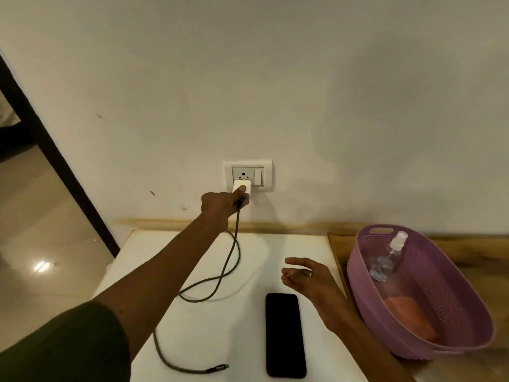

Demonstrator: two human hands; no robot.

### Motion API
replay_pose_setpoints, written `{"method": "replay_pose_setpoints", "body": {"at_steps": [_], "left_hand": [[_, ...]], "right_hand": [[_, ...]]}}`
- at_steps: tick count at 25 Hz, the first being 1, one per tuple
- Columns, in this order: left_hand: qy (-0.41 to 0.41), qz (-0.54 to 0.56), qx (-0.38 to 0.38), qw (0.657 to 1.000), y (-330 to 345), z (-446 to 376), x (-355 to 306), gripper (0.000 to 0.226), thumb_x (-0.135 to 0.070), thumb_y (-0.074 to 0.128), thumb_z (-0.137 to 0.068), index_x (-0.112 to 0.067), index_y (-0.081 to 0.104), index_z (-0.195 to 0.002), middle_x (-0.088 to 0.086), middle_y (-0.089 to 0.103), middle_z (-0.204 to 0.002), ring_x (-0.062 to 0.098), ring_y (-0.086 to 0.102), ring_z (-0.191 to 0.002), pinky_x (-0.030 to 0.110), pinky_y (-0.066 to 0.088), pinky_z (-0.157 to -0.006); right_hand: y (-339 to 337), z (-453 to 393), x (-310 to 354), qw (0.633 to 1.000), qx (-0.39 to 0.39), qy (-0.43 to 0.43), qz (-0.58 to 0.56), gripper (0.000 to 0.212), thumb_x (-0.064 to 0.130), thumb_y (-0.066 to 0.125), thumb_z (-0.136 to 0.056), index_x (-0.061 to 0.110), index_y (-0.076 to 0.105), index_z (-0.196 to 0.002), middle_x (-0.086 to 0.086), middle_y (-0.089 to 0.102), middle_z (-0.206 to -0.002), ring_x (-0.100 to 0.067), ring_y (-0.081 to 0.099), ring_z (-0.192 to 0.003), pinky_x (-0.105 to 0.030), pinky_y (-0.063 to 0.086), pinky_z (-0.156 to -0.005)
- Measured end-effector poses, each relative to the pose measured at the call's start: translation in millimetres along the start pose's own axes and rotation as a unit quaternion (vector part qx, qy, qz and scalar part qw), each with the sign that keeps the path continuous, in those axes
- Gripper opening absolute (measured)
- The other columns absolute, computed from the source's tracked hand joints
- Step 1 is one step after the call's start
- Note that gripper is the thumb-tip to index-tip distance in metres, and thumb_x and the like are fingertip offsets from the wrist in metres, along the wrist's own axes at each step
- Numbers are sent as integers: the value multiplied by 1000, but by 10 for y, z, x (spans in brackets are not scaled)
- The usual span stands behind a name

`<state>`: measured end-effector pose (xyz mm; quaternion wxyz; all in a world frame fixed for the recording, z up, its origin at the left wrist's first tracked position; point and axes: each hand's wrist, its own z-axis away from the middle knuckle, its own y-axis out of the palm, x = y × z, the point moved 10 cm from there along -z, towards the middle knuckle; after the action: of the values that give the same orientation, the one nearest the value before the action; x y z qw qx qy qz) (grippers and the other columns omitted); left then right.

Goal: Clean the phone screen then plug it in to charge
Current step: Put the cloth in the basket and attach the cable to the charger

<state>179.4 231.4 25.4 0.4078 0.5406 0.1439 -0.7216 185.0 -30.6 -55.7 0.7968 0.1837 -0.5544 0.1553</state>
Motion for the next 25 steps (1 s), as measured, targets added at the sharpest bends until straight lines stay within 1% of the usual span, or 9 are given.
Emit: {"method": "replay_pose_setpoints", "body": {"at_steps": [1, 4, 8, 12, 17, 19, 21, 23, 25], "left_hand": [[-3, 1, 0, 1000, 23, -37, 20, 24, -4, 82, -76, 12, 63, -80, 24, 71, -84, 32, 71, -75, 39, 60, -87], [-8, 30, -11, 999, 19, -81, 66, 21, 2, 80, -76, 11, 61, -80, 25, 69, -78, 31, 70, -61, 30, 61, -57], [-5, 38, -49, 998, -1, -61, 25, 25, -2, 83, -74, 8, 62, -82, 22, 68, -78, 28, 69, -56, 24, 55, -46], [5, 53, -77, 996, 35, -57, -71, 27, -2, 83, -75, 6, 58, -83, 20, 67, -77, 19, 62, -35, 17, 44, -35], [-8, 66, -94, 993, 44, -81, -46, 20, 4, 80, -76, 7, 61, -81, 20, 68, -75, 26, 65, -49, 26, 50, -43], [0, 61, -77, 995, 58, -57, -69, 16, 7, 77, -78, 8, 61, -79, 21, 67, -74, 26, 64, -46, 26, 53, -43], [10, 48, -64, 997, 63, -39, -83, 20, 3, 78, -78, 10, 62, -85, 21, 67, -79, 25, 64, -45, 24, 53, -41], [12, 23, -58, 998, 54, -45, -94, 35, -9, 83, -77, 12, 63, -96, 23, 69, -93, 29, 69, -63, 31, 61, -60], [18, -46, -38, 998, 49, 0, -138, 47, -18, 84, -76, 12, 64, -105, 22, 71, -104, 31, 72, -86, 38, 60, -84]], "right_hand": [[-16, -33, -15, 1000, 1, 0, -2, 20, 8, 69, -86, 15, 71, -104, -15, 75, -99, -25, 75, -88, -28, 60, -82], [-46, -74, -96, 1000, 3, 10, 10, 20, 8, 67, -88, 16, 70, -106, -11, 75, -99, -22, 75, -89, -25, 59, -80], [-52, -38, -170, 1000, 4, 23, 13, 21, 6, 65, -89, 15, 69, -107, -11, 75, -100, -22, 75, -90, -25, 59, -81], [-58, -7, -164, 1000, 7, 26, 8, 21, 5, 64, -89, 14, 69, -108, -11, 75, -100, -22, 75, -90, -22, 59, -78], [-48, -21, -190, 999, -1, 37, 7, 23, 1, 59, -91, 14, 69, -108, -11, 75, -101, -22, 74, -91, -26, 59, -83], [-39, 35, -215, 999, -3, 45, 6, 24, 0, 59, -92, 14, 69, -108, -11, 75, -100, -22, 74, -91, -25, 59, -82], [-37, 97, -199, 999, -1, 38, 13, 24, 0, 58, -92, 14, 69, -108, -11, 75, -100, -22, 74, -91, -26, 59, -82], [-77, 149, -191, 999, -7, 38, 19, 24, -1, 57, -92, 13, 69, -108, -12, 75, -100, -24, 74, -92, -28, 59, -84], [-131, 184, -180, 999, -20, 31, 31, 23, -1, 56, -93, 13, 69, -106, -13, 74, -101, -26, 73, -94, -32, 58, -88]]}}
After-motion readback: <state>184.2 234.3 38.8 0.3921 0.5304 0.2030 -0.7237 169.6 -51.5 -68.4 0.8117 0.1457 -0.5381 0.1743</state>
